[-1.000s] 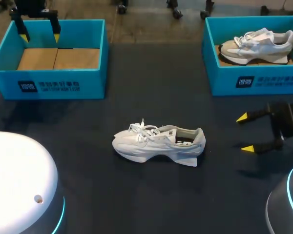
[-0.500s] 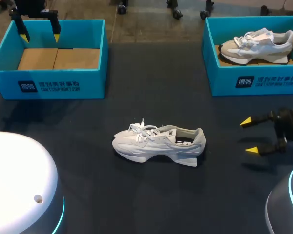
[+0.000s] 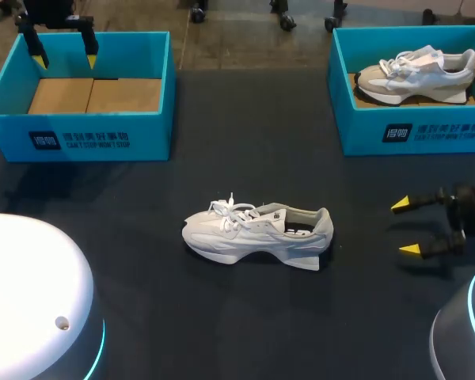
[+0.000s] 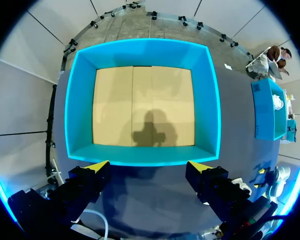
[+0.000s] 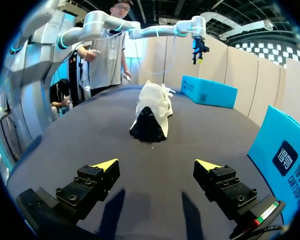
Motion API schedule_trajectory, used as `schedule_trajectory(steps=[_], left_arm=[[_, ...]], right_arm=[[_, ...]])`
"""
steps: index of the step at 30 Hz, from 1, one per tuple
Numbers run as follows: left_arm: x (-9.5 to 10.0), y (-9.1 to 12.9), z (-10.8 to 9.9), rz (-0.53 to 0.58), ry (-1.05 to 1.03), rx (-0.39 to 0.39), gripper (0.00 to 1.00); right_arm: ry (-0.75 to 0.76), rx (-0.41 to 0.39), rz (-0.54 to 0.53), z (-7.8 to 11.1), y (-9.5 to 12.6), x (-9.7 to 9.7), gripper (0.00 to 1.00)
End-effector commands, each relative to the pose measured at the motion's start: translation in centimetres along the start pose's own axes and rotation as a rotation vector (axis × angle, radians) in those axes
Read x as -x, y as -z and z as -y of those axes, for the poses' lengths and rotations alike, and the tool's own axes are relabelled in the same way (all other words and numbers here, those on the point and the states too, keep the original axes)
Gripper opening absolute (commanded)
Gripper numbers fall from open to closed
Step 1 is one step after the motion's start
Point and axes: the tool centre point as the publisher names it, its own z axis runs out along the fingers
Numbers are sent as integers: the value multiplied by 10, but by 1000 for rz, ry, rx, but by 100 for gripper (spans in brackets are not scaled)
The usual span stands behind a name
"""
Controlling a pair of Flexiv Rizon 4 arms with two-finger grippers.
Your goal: Take the shoe out of the shoebox, open the shoe tongue, remove and reinsert the insole, then place the shoe into the shoebox
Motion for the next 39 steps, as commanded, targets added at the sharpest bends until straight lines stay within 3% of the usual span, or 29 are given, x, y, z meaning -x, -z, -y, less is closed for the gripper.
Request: schedule_trajectory(steps=[1,11,24,39], left_arm=[[0,0,0,1,0,0,100],[0,0,0,1,0,0,100],[0,0,0,1,0,0,100],[0,0,0,1,0,0,100]], right_arm=[[0,-6,5,-2,0,-3,100],[-5,-6,11,-4,-3,-3,100],[-60,-30,113,-19,-23,-9,100],[-94,-23,156,-40,-68,-15,100]])
